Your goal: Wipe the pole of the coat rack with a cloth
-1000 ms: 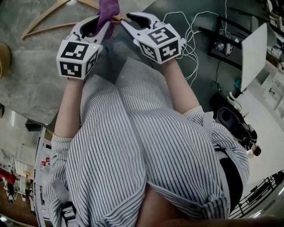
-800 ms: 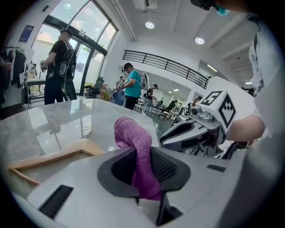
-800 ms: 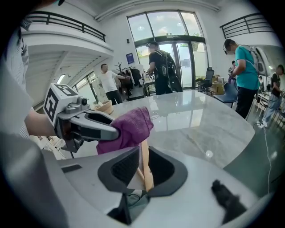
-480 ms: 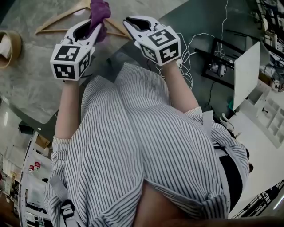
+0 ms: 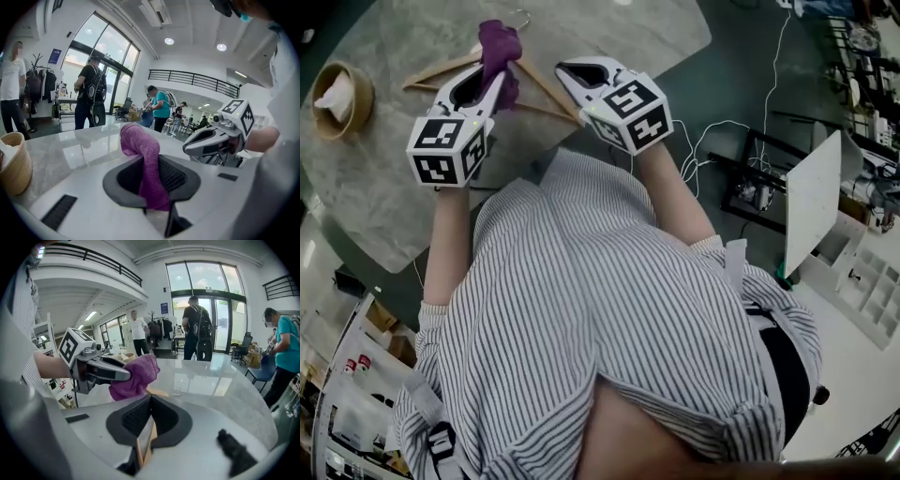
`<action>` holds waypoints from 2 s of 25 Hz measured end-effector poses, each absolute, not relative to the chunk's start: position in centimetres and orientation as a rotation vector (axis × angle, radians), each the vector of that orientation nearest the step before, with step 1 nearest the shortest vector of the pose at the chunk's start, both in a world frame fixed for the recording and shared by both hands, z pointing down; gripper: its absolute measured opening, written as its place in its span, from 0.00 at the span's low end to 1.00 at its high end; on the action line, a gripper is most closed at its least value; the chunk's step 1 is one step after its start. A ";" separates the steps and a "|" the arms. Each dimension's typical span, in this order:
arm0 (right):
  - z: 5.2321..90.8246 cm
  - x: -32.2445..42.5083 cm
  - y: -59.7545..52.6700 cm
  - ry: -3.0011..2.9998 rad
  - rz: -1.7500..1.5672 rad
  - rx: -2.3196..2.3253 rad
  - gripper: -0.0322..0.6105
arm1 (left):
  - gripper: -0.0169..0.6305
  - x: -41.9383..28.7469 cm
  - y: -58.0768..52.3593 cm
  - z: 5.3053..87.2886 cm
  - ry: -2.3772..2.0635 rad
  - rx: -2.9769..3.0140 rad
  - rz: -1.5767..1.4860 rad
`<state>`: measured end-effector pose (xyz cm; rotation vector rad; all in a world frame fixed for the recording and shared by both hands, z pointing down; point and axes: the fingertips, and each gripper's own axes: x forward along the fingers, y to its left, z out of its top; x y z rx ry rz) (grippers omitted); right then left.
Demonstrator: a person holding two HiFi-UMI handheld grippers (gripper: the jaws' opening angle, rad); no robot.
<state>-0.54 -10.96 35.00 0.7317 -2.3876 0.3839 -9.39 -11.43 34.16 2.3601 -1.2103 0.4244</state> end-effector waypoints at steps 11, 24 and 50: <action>32.8 -5.7 -12.1 -2.547 0.367 0.564 0.07 | 0.17 -12.0 -11.1 33.1 -1.346 2.304 0.382; 31.3 -7.3 -13.0 -2.641 0.319 0.619 0.07 | 0.17 -13.6 -9.9 31.8 -1.450 2.248 0.275; 31.9 -6.6 -12.4 -2.629 0.330 0.654 0.07 | 0.17 -13.3 -9.0 32.0 -1.484 2.199 0.232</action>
